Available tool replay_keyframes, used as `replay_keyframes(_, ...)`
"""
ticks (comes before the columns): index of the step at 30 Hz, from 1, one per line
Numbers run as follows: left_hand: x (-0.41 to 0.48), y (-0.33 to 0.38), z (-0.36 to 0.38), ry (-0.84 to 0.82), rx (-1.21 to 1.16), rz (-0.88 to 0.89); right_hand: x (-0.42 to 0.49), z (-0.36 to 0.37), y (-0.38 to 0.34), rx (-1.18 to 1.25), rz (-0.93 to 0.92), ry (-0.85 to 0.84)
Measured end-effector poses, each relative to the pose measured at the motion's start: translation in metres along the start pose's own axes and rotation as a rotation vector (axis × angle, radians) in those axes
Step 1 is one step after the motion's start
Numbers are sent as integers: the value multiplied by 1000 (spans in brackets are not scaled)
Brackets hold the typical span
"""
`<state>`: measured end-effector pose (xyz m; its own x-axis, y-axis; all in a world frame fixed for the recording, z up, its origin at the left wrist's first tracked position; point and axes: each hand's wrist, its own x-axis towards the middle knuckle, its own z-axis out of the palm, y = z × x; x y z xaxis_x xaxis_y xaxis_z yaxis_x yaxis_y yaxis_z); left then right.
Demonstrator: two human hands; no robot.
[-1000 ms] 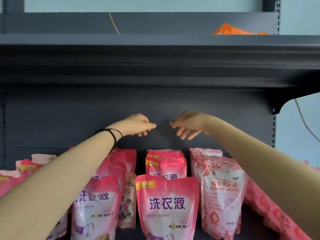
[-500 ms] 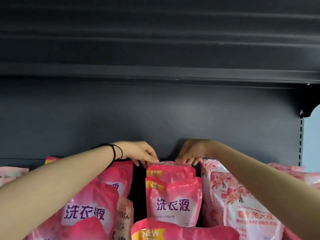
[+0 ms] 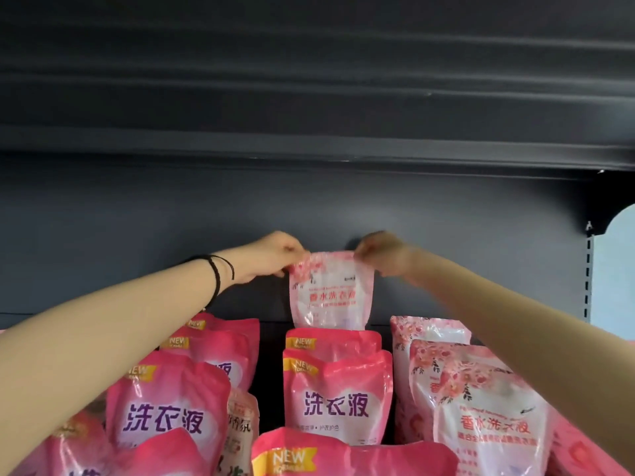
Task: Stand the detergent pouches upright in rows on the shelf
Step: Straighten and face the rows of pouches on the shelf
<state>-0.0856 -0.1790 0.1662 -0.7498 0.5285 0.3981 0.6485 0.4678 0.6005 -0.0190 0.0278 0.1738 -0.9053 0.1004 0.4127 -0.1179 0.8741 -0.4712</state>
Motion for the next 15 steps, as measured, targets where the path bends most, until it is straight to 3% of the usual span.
replay_keyframes(4,-3,46,-12,249,-466,9,5,-26,-22,363,-47,374)
replay_keyframes(6,-9,65,-12,279,-601,43,0,-39,-32,505,-54,495)
replay_keyframes(10,-30,93,-2,197,-643,63,-23,-61,-38,563,-114,640)
replay_keyframes(15,-62,135,11,268,-737,126,-69,-86,-41,584,-170,763)
